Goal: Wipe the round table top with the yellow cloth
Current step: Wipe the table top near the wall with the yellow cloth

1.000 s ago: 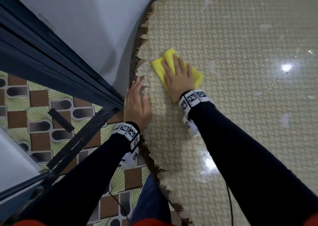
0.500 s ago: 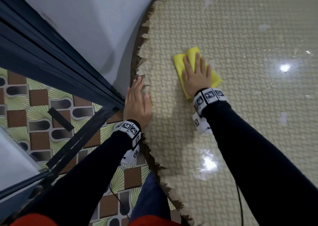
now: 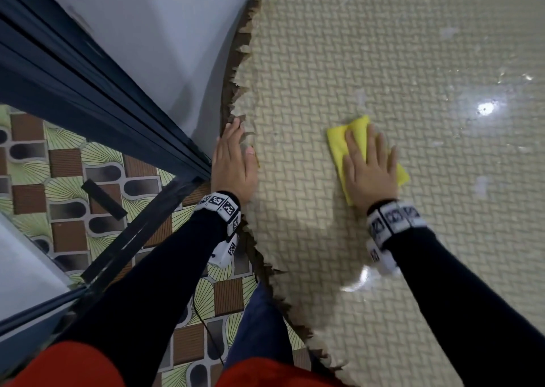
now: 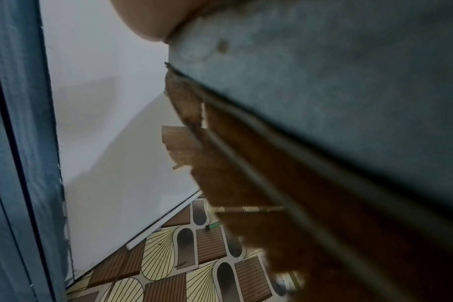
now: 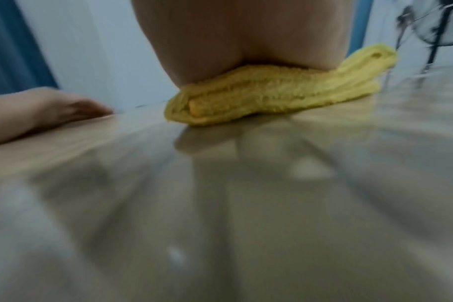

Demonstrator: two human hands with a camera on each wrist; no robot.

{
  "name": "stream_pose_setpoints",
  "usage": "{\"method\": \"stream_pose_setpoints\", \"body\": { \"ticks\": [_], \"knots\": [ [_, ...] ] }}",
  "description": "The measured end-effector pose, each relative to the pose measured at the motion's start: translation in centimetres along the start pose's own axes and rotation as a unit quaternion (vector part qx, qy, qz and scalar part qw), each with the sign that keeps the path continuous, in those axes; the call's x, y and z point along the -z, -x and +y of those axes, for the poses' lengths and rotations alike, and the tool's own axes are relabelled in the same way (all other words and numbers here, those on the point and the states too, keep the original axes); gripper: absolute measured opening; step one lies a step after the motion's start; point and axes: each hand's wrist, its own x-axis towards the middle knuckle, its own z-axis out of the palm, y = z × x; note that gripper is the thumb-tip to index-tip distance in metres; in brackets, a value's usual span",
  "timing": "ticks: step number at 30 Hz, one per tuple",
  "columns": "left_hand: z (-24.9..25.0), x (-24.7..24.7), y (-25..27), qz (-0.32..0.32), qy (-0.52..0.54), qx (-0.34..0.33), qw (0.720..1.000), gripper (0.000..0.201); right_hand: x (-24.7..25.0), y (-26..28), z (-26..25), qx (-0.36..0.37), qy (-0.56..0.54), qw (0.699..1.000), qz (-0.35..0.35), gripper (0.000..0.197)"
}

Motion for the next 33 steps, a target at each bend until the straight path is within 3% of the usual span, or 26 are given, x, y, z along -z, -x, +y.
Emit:
{"method": "stream_pose_setpoints", "body": {
  "ticks": [3,6,10,13,15,18,20,22,25,28,31,33],
  "knots": [
    [0.0,-0.1,0.1,-0.001,0.009,0.004,1.000,0.049,0.7,-4.7,-2.7,-0.034,-0.030,0.999,-0.001,0.053],
    [0.0,-0.1,0.2,0.004,0.012,0.003,1.000,0.050,-0.2,-4.6,-6.7,0.038,-0.016,0.999,-0.014,0.052],
    [0.0,-0.3,0.1,0.006,0.010,-0.001,1.000,0.052,-2.2,2.9,-7.9,0.171,0.021,0.984,-0.042,0.054],
    [-0.1,-0.3,0.0,0.010,0.004,-0.006,1.000,0.051,-3.3,9.1,-4.7,0.230,0.020,0.972,-0.047,0.055],
    [-0.2,-0.3,0.0,0.012,-0.003,-0.008,1.000,0.049,-3.3,9.7,-1.2,0.193,0.022,0.980,-0.038,0.055],
    [-0.2,-0.4,0.1,0.004,-0.025,-0.014,1.000,0.045,-1.7,6.2,3.0,0.050,-0.005,0.999,-0.018,0.056],
    [-0.3,-0.4,0.1,-0.009,-0.052,-0.025,0.998,0.046,-0.5,2.6,3.6,-0.037,-0.035,0.999,-0.009,0.055],
    [-0.5,-0.6,0.1,-0.022,-0.078,-0.032,0.996,0.050,0.1,-0.1,2.4,-0.064,-0.037,0.997,0.001,0.054],
    [-0.6,-0.6,0.0,-0.030,-0.102,-0.034,0.994,0.052,-0.4,-0.2,-0.8,0.006,-0.018,1.000,-0.005,0.054],
    [-0.4,-0.5,0.1,-0.023,-0.121,-0.041,0.992,0.052,-1.9,4.1,-2.0,0.122,-0.011,0.992,-0.041,0.053],
    [0.1,-0.3,0.0,-0.032,-0.138,-0.034,0.989,0.054,-3.0,9.6,0.1,0.206,-0.009,0.978,-0.039,0.055],
    [0.2,0.0,-0.1,-0.051,-0.148,-0.020,0.987,0.057,-3.4,12.2,2.7,0.212,0.004,0.976,-0.054,0.055]
  ]
}}
